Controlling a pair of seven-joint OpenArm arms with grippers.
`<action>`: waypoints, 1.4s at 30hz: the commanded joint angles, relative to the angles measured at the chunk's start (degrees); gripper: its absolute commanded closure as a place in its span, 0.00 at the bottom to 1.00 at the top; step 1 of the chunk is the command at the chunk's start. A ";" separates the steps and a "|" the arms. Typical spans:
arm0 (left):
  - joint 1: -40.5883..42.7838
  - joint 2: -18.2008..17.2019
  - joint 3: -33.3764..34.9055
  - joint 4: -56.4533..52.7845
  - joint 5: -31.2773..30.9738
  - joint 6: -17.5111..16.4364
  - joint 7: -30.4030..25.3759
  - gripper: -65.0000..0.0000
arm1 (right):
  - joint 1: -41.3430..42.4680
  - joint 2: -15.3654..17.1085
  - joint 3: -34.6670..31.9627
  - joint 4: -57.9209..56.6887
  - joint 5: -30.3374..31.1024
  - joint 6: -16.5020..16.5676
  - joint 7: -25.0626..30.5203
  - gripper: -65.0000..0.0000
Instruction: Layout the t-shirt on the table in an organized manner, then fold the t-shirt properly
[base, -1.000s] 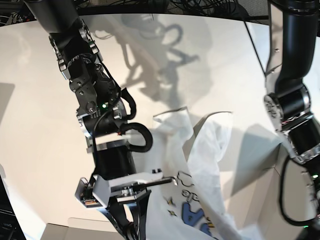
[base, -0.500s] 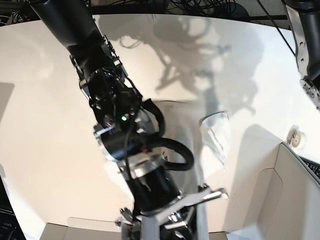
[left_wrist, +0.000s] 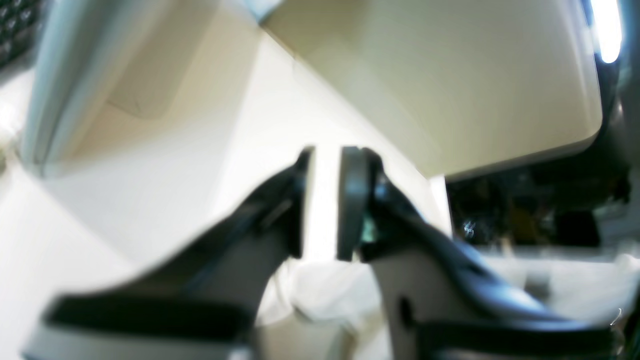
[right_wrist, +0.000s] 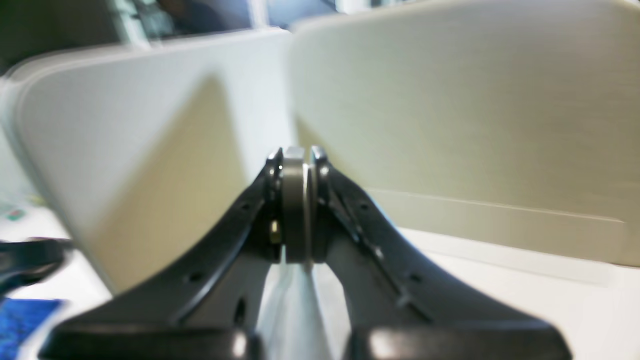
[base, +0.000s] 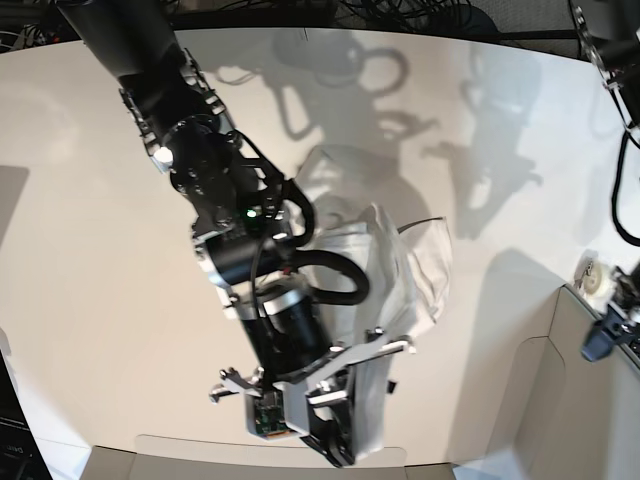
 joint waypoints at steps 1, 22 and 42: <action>0.76 -0.94 -0.29 3.68 -2.13 -0.26 1.29 0.74 | 1.69 1.14 0.39 0.73 -1.45 0.26 1.96 1.00; -4.08 1.26 52.02 26.54 24.19 -0.35 8.23 0.58 | 0.37 10.98 -1.10 4.16 -3.82 3.69 -4.90 1.00; -7.24 12.69 38.13 0.07 31.93 -12.22 -7.77 0.42 | -0.24 14.06 -1.10 4.16 -3.73 4.75 -4.81 1.00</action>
